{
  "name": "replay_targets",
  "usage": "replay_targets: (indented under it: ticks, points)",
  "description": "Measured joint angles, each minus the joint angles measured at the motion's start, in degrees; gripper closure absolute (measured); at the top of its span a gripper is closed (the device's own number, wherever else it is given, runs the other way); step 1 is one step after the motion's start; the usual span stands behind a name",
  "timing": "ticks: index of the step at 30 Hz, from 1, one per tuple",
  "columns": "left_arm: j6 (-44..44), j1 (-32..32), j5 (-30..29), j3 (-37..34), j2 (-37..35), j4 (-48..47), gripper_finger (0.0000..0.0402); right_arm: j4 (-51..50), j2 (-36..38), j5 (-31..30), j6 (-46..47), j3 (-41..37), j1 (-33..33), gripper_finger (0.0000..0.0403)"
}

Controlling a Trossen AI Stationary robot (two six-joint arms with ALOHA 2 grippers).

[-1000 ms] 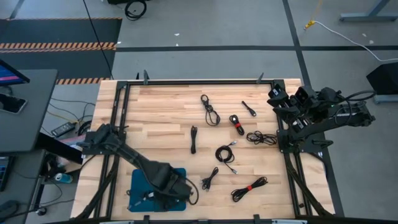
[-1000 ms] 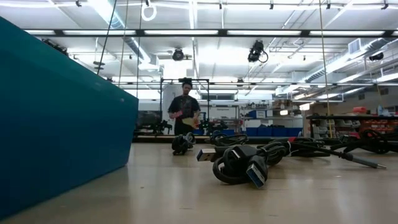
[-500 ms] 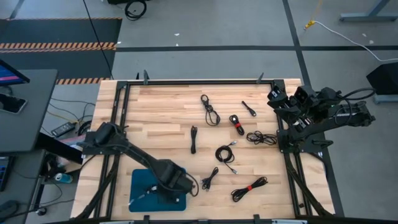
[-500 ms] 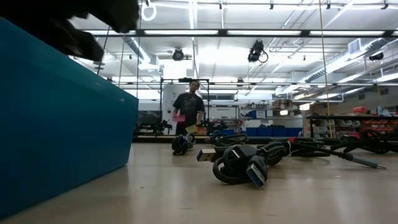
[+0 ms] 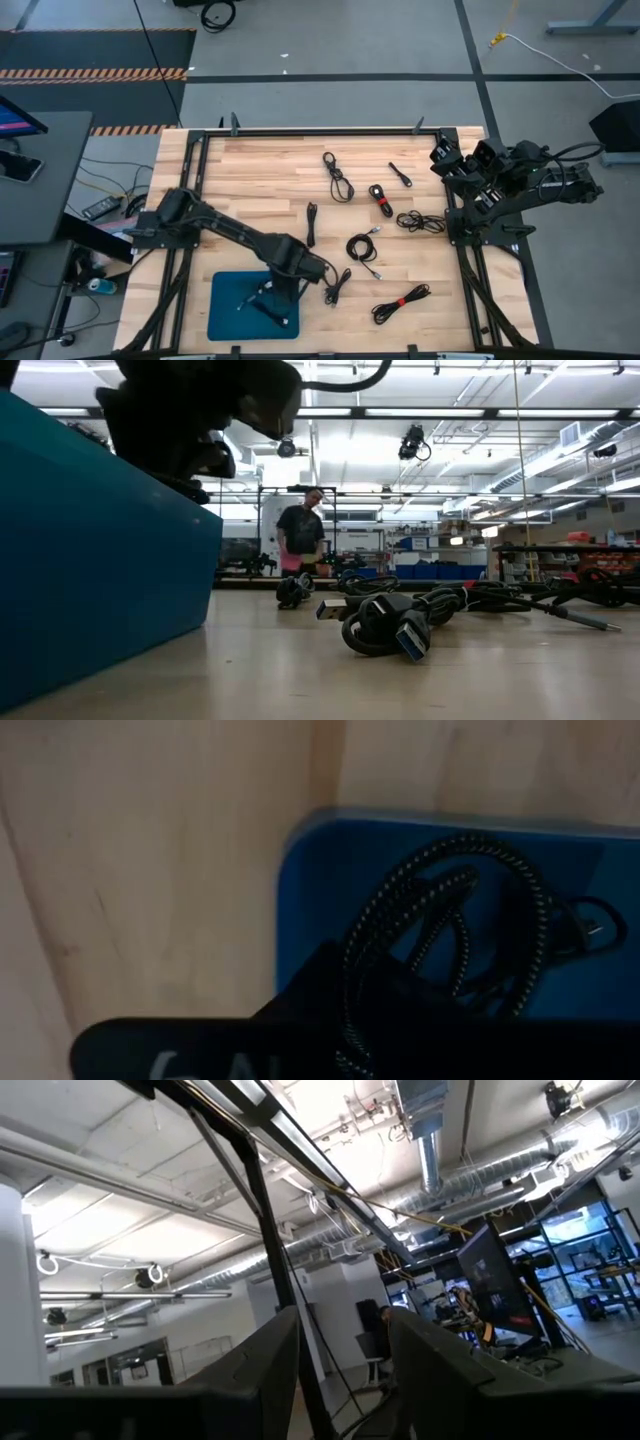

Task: Pick and place USB-C Cables
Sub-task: Put the black charger cable into the blue bin

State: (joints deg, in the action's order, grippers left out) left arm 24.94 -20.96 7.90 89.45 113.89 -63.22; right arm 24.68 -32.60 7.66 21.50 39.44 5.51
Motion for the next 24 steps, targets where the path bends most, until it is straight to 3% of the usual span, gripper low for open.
replay_targets:
  ticks: [24]
  points:
    - [1.47, -4.32, 1.06, 0.02, 0.54, 0.16, 0.0375, -0.01, 0.00, 2.55, -0.17, 0.00, -0.01, 0.0241]
